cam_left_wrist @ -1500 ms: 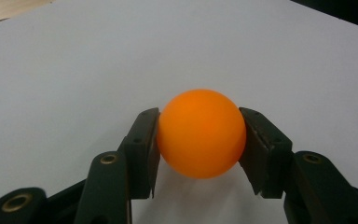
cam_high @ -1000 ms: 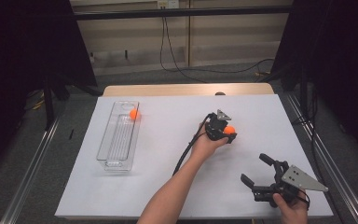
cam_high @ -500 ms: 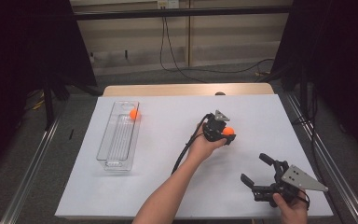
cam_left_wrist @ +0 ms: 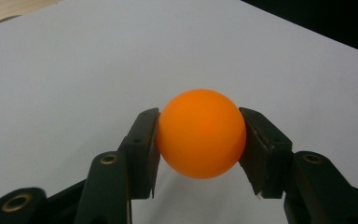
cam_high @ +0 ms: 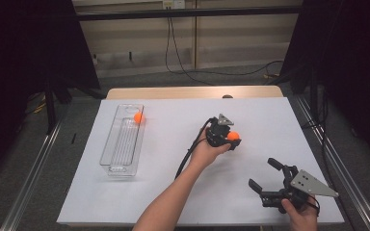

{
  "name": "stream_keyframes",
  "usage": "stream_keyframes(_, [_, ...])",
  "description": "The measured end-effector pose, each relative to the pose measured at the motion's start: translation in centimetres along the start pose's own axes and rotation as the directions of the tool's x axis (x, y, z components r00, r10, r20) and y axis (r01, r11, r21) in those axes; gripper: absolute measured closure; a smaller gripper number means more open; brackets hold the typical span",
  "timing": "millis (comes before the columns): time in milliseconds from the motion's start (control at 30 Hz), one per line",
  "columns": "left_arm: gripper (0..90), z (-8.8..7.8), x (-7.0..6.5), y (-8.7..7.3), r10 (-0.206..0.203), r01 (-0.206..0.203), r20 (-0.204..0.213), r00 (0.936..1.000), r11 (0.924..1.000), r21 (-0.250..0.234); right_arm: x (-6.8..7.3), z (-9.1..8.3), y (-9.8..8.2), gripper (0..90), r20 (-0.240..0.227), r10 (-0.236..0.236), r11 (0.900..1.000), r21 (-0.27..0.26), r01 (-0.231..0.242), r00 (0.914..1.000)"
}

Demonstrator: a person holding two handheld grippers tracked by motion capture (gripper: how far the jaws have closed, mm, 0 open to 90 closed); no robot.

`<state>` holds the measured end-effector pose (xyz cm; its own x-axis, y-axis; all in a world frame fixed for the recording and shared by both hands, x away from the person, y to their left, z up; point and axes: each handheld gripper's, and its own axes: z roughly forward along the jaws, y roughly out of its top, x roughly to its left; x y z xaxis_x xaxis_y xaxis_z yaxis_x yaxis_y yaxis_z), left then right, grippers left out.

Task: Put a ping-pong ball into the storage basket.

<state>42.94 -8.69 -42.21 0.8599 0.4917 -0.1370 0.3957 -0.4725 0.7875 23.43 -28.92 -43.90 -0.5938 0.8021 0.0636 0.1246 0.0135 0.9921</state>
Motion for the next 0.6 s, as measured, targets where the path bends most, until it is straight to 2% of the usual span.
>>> stream_keyframes(600, [51.0, -1.4, 0.4, -0.6, 0.003, -0.003, -0.005, 1.0000, 1.0000, 0.006, 0.0, 0.0, 0.0, 2.3, -0.003, -0.004, 1.000, -0.001, 0.004, 1.0000])
